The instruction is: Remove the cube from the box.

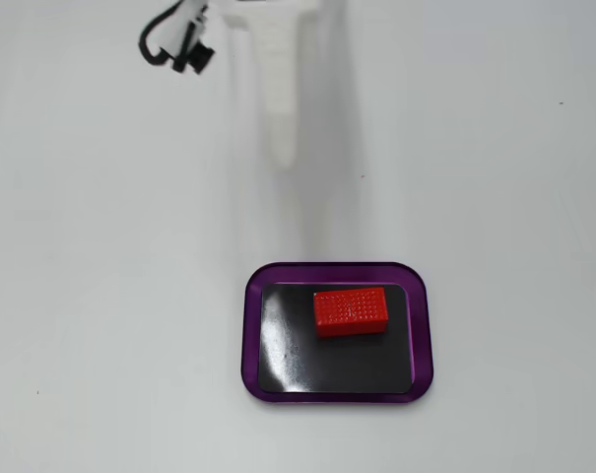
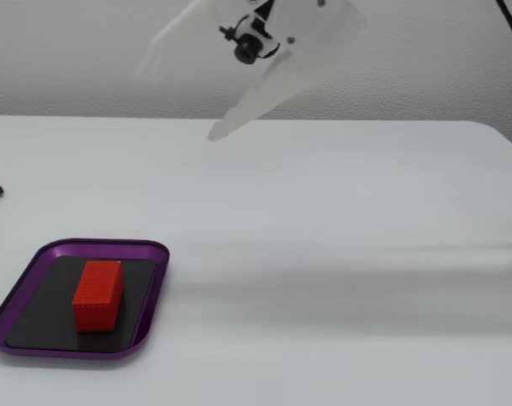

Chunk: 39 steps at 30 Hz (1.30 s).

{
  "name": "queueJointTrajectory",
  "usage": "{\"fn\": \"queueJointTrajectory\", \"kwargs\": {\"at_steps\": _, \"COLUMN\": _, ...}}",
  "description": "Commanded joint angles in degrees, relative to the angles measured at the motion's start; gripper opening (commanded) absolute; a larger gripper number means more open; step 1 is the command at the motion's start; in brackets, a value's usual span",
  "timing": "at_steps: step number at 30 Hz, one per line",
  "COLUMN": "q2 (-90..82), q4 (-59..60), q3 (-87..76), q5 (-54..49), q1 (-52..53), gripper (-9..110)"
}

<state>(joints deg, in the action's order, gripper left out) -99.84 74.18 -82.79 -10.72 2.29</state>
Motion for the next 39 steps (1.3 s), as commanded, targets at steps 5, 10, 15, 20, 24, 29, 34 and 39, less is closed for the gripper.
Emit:
{"fn": "queueJointTrajectory", "kwargs": {"at_steps": 5, "q2": 17.4, "q4": 1.49, "q3": 16.61, "q5": 3.52, "q1": -2.81, "gripper": 26}}
{"fn": "queueJointTrajectory", "kwargs": {"at_steps": 10, "q2": 24.61, "q4": 0.97, "q3": 18.19, "q5": 3.52, "q1": -2.81, "gripper": 26}}
{"fn": "queueJointTrajectory", "kwargs": {"at_steps": 15, "q2": 28.13, "q4": -1.41, "q3": 18.19, "q5": 3.34, "q1": -2.81, "gripper": 26}}
{"fn": "queueJointTrajectory", "kwargs": {"at_steps": 20, "q2": 28.56, "q4": -5.71, "q3": 18.11, "q5": 3.52, "q1": -2.81, "gripper": 26}}
{"fn": "queueJointTrajectory", "kwargs": {"at_steps": 24, "q2": 28.65, "q4": -7.29, "q3": 18.11, "q5": 3.34, "q1": -2.81, "gripper": 26}}
{"fn": "queueJointTrajectory", "kwargs": {"at_steps": 29, "q2": 28.65, "q4": -9.76, "q3": 17.49, "q5": 3.16, "q1": -2.81, "gripper": 26}}
{"fn": "queueJointTrajectory", "kwargs": {"at_steps": 34, "q2": 29.79, "q4": -10.46, "q3": 17.4, "q5": 3.16, "q1": -2.81, "gripper": 26}}
{"fn": "queueJointTrajectory", "kwargs": {"at_steps": 39, "q2": 34.98, "q4": -10.02, "q3": 18.02, "q5": 3.69, "q1": -2.99, "gripper": 26}}
